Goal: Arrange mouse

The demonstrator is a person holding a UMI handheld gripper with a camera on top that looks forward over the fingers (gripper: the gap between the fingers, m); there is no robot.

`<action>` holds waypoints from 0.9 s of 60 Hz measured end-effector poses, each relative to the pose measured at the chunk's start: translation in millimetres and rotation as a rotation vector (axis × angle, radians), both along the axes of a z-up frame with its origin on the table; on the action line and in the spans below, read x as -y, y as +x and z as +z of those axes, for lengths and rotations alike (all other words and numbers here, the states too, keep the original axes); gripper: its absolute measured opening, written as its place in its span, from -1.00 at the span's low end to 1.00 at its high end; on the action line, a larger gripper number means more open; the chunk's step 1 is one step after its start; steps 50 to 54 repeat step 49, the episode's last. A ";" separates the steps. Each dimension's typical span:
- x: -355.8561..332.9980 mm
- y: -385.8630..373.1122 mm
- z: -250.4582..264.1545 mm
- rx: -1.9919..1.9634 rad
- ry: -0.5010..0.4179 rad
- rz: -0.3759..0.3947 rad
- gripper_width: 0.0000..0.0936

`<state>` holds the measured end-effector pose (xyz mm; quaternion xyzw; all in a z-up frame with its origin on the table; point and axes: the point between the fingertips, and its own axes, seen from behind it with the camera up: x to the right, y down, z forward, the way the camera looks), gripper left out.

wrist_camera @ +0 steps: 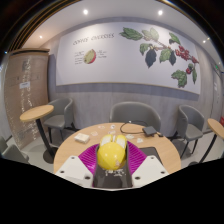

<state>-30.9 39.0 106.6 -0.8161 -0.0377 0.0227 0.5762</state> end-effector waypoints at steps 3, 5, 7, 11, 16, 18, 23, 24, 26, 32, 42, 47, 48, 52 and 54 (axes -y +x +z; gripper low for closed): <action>2.0 22.4 -26.5 0.007 -0.065 -0.026 -0.18; 7.0 37.6 -55.2 0.002 -0.094 -0.038 -0.17; 4.7 40.9 -58.2 -0.012 -0.141 -0.042 -0.18; 9.5 44.3 -85.3 -0.042 -0.211 -0.035 -0.18; 15.5 43.3 -106.6 -0.047 -0.257 -0.002 -0.17; 17.2 42.6 -113.4 -0.049 -0.276 0.006 -0.17; 16.4 40.5 -117.5 -0.038 -0.273 0.033 -0.14; 14.3 39.2 -116.9 -0.037 -0.275 0.038 -0.12; 15.1 39.3 -119.5 -0.029 -0.280 0.047 -0.04; 18.6 40.2 -118.7 0.021 -0.294 0.103 0.29; 51.0 45.6 -83.3 -0.016 -0.200 0.172 0.83; 85.2 52.3 -66.2 -0.082 -0.150 0.206 0.84; 92.6 54.0 -65.3 -0.093 -0.145 0.208 0.84; 100.1 56.2 -64.7 -0.103 -0.141 0.209 0.84; 100.1 56.2 -64.7 -0.103 -0.141 0.209 0.84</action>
